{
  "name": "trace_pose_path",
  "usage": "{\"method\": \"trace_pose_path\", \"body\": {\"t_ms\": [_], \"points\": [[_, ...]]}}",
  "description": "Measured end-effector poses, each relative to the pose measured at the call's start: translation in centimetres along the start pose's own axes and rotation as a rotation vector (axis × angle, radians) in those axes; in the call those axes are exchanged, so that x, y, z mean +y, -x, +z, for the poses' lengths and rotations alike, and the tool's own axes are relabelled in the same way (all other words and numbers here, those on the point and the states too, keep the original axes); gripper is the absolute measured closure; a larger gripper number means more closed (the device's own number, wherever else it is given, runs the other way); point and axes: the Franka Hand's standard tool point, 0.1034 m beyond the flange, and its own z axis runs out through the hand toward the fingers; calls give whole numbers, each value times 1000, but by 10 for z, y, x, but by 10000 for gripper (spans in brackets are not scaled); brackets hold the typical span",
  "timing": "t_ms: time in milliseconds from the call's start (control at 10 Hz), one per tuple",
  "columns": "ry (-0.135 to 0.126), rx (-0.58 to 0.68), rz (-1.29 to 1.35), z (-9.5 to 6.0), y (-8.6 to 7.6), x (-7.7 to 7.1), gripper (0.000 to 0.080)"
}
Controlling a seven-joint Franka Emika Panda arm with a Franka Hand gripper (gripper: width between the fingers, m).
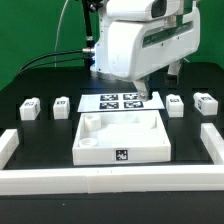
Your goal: Assemble one leg
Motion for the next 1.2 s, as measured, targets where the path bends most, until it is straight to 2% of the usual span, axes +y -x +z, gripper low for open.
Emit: {"method": "trace_pose_path", "body": {"t_ms": [1000, 1200], "points": [[-2, -1, 0, 2, 0, -1, 150], [6, 7, -44, 10, 12, -9, 150]]}}
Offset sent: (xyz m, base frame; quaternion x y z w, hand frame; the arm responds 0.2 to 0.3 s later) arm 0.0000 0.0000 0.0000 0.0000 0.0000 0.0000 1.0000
